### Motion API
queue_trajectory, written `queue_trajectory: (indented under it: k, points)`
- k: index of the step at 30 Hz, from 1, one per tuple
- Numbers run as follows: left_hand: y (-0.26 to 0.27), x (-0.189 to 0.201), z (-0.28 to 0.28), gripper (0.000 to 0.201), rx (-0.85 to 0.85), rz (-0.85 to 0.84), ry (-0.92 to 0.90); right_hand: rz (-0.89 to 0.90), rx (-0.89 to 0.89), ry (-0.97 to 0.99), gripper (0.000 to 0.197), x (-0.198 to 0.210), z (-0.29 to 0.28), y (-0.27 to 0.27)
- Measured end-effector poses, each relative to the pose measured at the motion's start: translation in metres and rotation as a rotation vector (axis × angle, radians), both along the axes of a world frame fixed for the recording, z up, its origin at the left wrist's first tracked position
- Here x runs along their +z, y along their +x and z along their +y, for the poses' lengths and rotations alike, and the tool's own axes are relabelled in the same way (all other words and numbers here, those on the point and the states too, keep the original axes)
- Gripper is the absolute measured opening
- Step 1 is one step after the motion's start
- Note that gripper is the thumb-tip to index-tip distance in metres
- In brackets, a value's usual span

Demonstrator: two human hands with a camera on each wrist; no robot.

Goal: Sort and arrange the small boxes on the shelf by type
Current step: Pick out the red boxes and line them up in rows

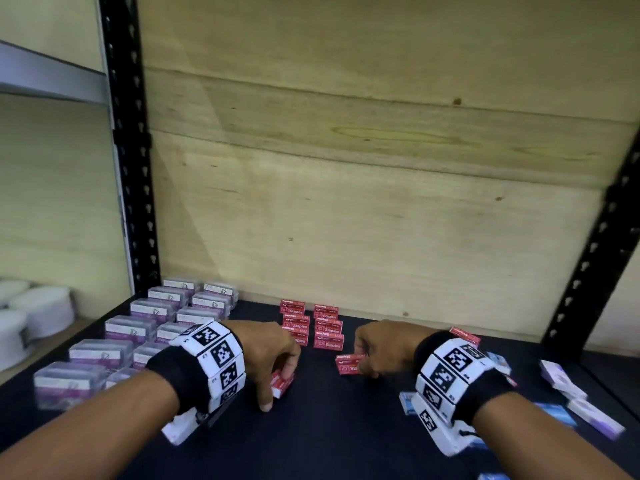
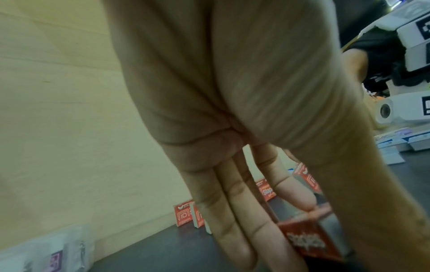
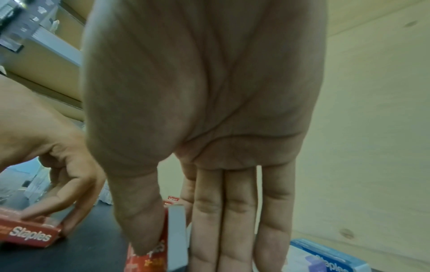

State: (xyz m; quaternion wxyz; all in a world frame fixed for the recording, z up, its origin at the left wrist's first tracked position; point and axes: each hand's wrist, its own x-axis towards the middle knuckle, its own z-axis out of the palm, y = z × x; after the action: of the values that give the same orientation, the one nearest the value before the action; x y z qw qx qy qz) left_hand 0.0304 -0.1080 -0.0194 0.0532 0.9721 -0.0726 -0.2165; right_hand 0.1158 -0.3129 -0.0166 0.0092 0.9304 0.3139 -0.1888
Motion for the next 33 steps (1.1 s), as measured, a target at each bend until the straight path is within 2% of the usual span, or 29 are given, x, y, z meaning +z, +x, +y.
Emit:
queue_trajectory:
  k: [7, 13, 18, 23, 28, 33]
  points:
    - [0.0, 0.003, 0.0, 0.049, 0.006, 0.056, -0.027, -0.032, 0.035, -0.027, 0.019, -0.001, 0.007, 0.0]
    - [0.001, 0.002, 0.005, 0.059, 0.038, 0.09, -0.082, -0.075, 0.06, -0.026, 0.023, -0.004, 0.014, -0.001]
    - [-0.001, 0.005, 0.006, 0.072, -0.054, 0.084, 0.043, -0.083, 0.059, -0.024, 0.024, -0.006, 0.016, -0.001]
    - [-0.001, 0.001, 0.01, 0.059, -0.089, 0.09, 0.069, -0.103, 0.056, -0.034, 0.021, -0.008, 0.019, -0.001]
    - [0.002, -0.001, 0.013, 0.043, 0.012, 0.066, 0.082, -0.131, 0.074, -0.055, 0.022, -0.007, 0.024, -0.002]
    - [0.005, -0.006, 0.017, 0.04, 0.073, 0.046, 0.057, -0.136, 0.07, -0.062, 0.022, -0.008, 0.025, -0.003]
